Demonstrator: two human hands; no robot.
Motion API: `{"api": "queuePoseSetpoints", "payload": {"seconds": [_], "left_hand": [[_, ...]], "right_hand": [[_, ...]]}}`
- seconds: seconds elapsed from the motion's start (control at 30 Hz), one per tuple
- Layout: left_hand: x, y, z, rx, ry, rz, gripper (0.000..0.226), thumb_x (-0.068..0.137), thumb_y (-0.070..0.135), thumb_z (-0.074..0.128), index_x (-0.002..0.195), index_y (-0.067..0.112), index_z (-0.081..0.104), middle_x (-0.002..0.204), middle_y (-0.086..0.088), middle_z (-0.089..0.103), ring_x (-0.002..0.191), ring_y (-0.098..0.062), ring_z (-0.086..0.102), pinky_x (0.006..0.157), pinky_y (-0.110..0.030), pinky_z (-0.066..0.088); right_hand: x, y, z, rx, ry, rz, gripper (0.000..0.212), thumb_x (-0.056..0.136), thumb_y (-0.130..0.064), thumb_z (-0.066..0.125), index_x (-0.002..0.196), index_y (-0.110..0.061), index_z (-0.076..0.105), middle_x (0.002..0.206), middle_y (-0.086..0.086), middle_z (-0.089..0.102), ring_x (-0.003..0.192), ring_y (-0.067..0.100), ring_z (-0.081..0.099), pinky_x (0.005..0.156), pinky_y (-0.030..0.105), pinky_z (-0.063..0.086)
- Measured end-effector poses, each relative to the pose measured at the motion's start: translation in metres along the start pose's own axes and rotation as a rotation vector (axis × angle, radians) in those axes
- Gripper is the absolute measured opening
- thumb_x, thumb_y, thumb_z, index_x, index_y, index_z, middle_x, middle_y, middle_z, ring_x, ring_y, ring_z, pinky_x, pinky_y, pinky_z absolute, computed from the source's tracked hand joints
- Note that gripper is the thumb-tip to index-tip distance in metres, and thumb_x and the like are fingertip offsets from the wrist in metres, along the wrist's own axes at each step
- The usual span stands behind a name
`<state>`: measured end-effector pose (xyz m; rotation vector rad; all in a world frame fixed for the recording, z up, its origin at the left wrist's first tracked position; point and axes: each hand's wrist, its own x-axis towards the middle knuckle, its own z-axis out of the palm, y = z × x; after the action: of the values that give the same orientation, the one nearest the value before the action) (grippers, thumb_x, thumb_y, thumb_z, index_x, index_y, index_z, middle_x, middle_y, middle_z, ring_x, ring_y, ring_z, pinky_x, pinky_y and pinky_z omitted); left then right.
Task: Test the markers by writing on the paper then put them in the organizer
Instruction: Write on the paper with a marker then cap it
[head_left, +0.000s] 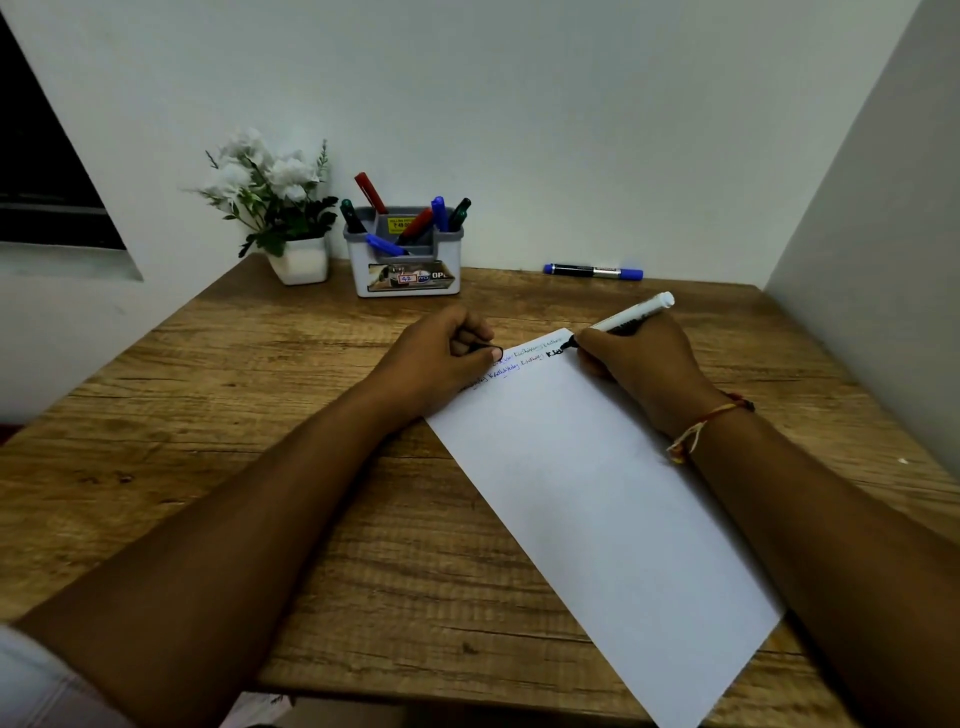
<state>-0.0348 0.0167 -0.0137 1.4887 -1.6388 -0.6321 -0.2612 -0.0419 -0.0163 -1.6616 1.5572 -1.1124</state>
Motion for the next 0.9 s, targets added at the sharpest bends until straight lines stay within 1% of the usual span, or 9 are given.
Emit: {"api": "queuePoseSetpoints", "payload": {"seconds": [0.13, 0.27, 0.37, 0.43, 0.6, 0.8, 0.9], "left_hand": [[0.0007, -0.0021, 0.0005, -0.013, 0.003, -0.006, 0.019, 0.086, 0.026, 0.075, 0.102, 0.023, 0.064, 0.096, 0.007, 0.07, 0.09, -0.009, 0.066, 0.077, -0.027, 0.055], [0.0006, -0.0022, 0.0007, -0.004, -0.001, -0.002, 0.018, 0.086, 0.027, 0.074, 0.101, 0.024, 0.064, 0.097, 0.007, 0.07, 0.092, -0.01, 0.066, 0.082, -0.033, 0.056], [0.0002, -0.0016, -0.0001, -0.008, -0.006, -0.008, 0.019, 0.086, 0.027, 0.075, 0.101, 0.024, 0.064, 0.098, 0.005, 0.071, 0.093, -0.012, 0.067, 0.085, -0.038, 0.057], [-0.0004, -0.0008, -0.0003, -0.013, -0.01, -0.008, 0.019, 0.086, 0.027, 0.075, 0.101, 0.024, 0.064, 0.099, 0.004, 0.071, 0.095, -0.014, 0.067, 0.086, -0.04, 0.057], [-0.0024, 0.0022, -0.0005, -0.007, -0.004, -0.013, 0.019, 0.087, 0.027, 0.074, 0.103, 0.022, 0.064, 0.1, 0.004, 0.07, 0.095, -0.013, 0.065, 0.083, -0.035, 0.056], [-0.0026, 0.0035, 0.0001, 0.0, -0.005, -0.016, 0.02, 0.088, 0.025, 0.073, 0.105, 0.02, 0.064, 0.101, 0.004, 0.07, 0.095, -0.011, 0.065, 0.082, -0.031, 0.055], [-0.0026, 0.0032, 0.0004, 0.0, 0.001, -0.014, 0.019, 0.087, 0.025, 0.074, 0.104, 0.021, 0.064, 0.099, 0.006, 0.07, 0.093, -0.011, 0.065, 0.081, -0.03, 0.055]], "right_hand": [[-0.0015, -0.0021, 0.0003, -0.011, 0.007, 0.002, 0.028, 0.077, -0.031, 0.074, 0.071, -0.004, 0.071, 0.06, 0.0, 0.067, 0.056, 0.011, 0.059, 0.056, 0.029, 0.044], [-0.0017, -0.0036, -0.0003, -0.005, 0.008, 0.016, 0.027, 0.077, -0.031, 0.073, 0.072, -0.004, 0.072, 0.063, 0.005, 0.07, 0.057, 0.012, 0.061, 0.057, 0.03, 0.046], [-0.0019, -0.0032, -0.0002, 0.001, 0.004, 0.018, 0.022, 0.076, -0.029, 0.071, 0.063, -0.012, 0.067, 0.056, -0.001, 0.065, 0.053, 0.012, 0.058, 0.057, 0.029, 0.045], [-0.0016, -0.0034, -0.0003, 0.007, 0.011, 0.029, 0.02, 0.076, -0.028, 0.071, 0.062, -0.013, 0.067, 0.056, -0.002, 0.065, 0.054, 0.012, 0.059, 0.058, 0.029, 0.045], [-0.0021, -0.005, 0.0003, -0.005, 0.022, 0.037, 0.022, 0.078, -0.029, 0.071, 0.061, -0.014, 0.068, 0.056, -0.003, 0.067, 0.057, 0.012, 0.062, 0.059, 0.029, 0.046], [-0.0019, -0.0038, -0.0004, 0.008, 0.044, 0.056, 0.021, 0.077, -0.027, 0.072, 0.064, -0.011, 0.069, 0.06, 0.001, 0.069, 0.061, 0.016, 0.065, 0.064, 0.035, 0.052], [-0.0022, -0.0043, -0.0005, 0.0, 0.043, 0.056, 0.02, 0.077, -0.027, 0.072, 0.062, -0.014, 0.067, 0.059, -0.001, 0.067, 0.06, 0.015, 0.063, 0.061, 0.032, 0.049]]}}
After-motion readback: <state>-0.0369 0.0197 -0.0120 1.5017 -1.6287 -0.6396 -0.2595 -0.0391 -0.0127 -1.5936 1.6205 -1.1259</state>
